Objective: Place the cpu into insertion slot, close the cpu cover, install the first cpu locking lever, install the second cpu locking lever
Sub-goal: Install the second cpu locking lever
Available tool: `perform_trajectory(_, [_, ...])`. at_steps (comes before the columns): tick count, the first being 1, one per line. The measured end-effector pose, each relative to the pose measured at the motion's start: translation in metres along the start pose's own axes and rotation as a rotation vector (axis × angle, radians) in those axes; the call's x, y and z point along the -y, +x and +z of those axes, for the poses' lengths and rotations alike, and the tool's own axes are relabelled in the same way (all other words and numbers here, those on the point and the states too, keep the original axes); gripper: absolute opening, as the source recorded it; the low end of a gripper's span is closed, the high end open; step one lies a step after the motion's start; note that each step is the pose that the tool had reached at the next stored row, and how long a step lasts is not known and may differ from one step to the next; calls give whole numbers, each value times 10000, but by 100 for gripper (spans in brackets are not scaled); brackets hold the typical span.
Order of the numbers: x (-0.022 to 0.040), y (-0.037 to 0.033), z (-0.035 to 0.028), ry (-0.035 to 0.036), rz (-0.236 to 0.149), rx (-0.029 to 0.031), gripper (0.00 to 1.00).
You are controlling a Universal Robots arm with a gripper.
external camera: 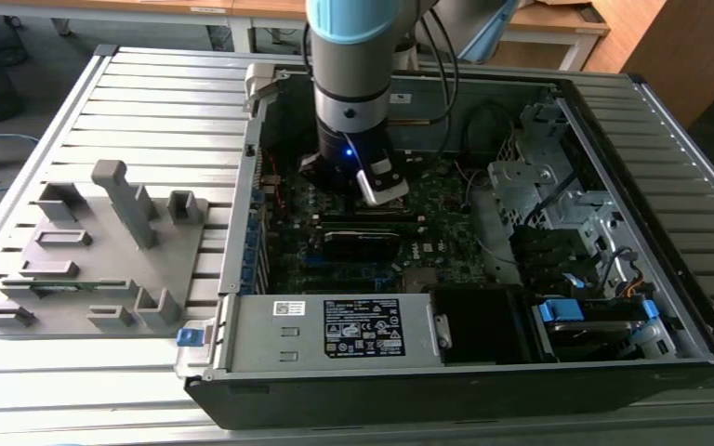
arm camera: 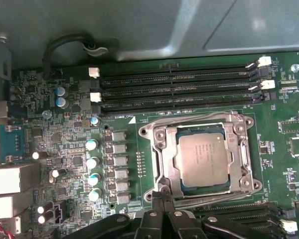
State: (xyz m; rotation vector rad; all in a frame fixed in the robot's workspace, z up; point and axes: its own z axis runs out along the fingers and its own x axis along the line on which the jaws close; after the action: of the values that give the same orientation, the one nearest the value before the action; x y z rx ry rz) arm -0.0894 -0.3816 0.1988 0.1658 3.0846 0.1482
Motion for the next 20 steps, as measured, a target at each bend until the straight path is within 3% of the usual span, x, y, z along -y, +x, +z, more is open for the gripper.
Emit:
perform_trajectory(12, [36,58,25,-166,8,-17,11])
perform_trajectory(20, [65,80,25,-170,9,-18,11])
